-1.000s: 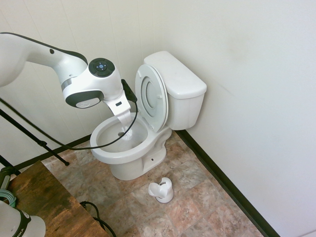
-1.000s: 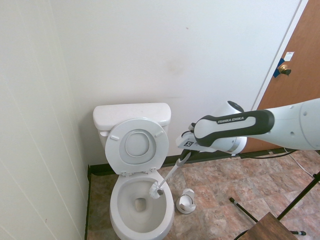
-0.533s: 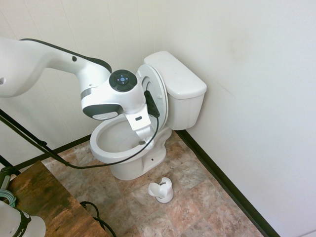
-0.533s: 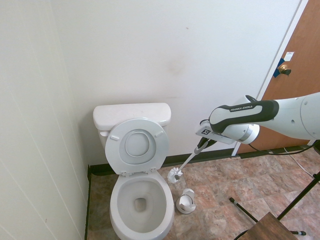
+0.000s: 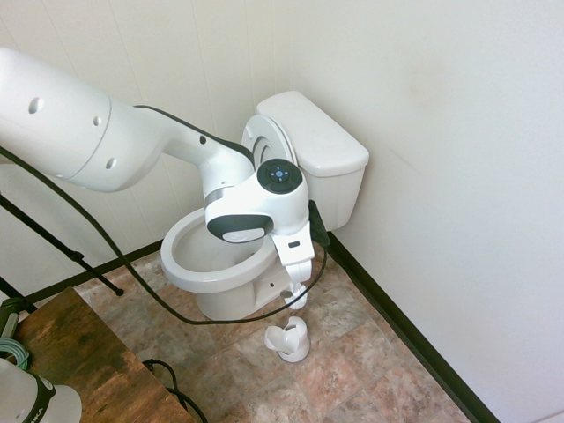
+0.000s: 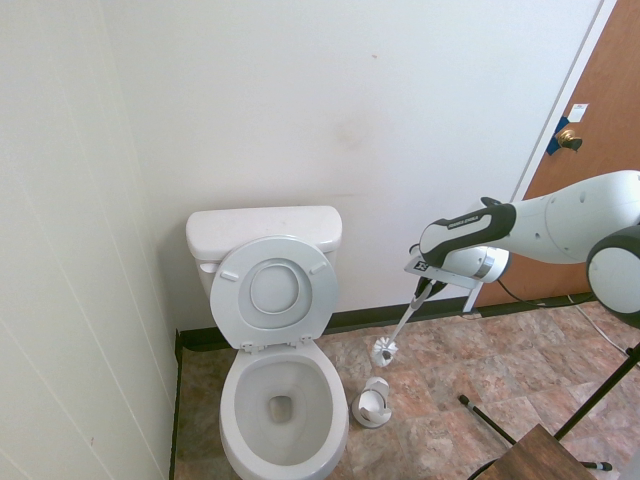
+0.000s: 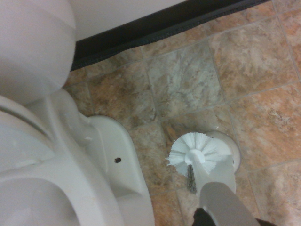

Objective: Clean the toilet

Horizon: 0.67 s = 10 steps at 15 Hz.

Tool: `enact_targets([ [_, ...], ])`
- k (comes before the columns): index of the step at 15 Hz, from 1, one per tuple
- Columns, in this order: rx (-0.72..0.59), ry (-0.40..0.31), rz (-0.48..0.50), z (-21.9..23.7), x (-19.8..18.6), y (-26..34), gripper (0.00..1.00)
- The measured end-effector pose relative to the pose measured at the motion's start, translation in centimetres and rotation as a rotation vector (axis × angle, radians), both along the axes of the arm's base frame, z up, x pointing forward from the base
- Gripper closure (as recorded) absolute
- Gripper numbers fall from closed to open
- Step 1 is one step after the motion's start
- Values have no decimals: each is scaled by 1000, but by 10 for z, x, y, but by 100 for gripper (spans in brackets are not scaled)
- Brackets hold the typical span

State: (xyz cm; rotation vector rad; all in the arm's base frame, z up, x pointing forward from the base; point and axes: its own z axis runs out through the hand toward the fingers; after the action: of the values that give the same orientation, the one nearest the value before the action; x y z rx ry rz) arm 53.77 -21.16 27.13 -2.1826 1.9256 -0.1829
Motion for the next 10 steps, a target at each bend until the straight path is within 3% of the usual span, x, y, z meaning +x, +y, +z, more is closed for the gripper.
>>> enact_targets([
  [10, 2, 108, -1, -81, 5, -21, 100],
])
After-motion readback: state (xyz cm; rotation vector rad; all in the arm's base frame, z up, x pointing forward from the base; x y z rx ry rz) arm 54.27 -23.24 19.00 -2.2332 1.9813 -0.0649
